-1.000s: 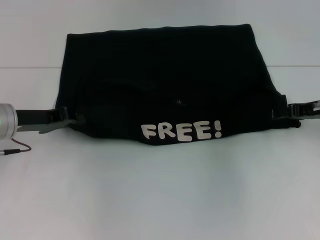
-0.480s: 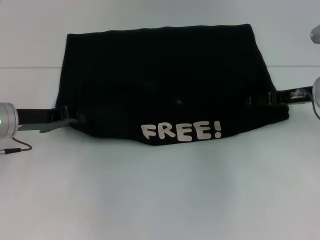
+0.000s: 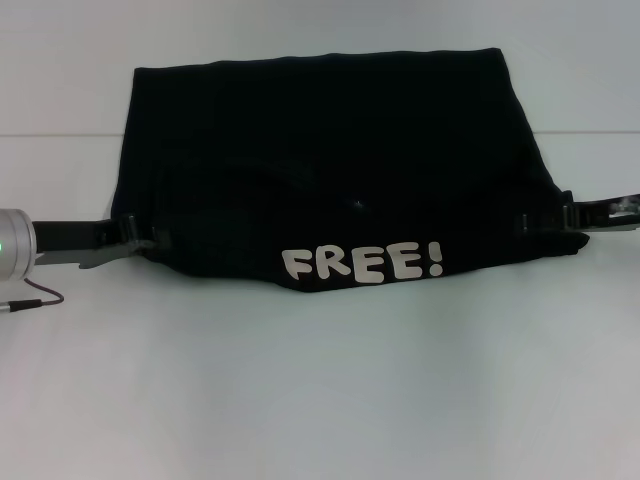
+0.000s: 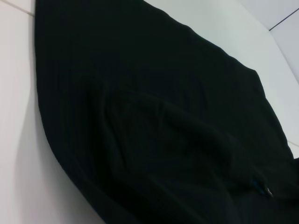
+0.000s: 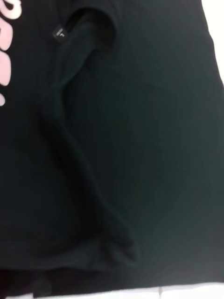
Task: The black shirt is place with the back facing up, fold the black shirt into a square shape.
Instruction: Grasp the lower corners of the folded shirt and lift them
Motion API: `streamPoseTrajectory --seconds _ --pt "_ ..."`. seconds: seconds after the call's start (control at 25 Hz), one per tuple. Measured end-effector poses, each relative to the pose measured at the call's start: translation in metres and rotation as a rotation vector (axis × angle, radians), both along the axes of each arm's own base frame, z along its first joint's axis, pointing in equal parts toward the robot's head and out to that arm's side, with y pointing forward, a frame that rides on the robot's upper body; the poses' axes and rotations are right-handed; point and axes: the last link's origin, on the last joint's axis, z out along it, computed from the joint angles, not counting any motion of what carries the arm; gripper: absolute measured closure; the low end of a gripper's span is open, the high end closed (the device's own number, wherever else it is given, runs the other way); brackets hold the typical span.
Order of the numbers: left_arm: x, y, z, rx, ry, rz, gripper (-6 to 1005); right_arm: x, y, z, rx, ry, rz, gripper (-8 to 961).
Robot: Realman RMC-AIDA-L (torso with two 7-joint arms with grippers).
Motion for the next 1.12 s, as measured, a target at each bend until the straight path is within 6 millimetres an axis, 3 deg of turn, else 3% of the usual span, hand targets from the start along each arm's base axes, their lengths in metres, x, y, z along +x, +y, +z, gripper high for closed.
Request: streamPoseTrajectory --seconds 0.24,0.52,0.72,1.12 --pt "0.0 0.0 0.0 0.001 -0.002 0.001 932 0.002 -0.004 0.016 0.028 -0.002 0.014 46" --pt "-0.001 -0.001 0.0 0.002 -0.003 0.004 928 0.007 -0.009 0.013 0.01 -0.01 -0.015 51" --pt "-0.001 -0.001 0.0 0.005 -0.004 0.006 925 0.009 -0.005 0.003 0.039 -0.023 -0.017 55" --pt "0.0 0.002 0.002 0.017 -0.004 0.006 919 -0.015 0.003 -0.024 0.014 -0.026 0.051 64"
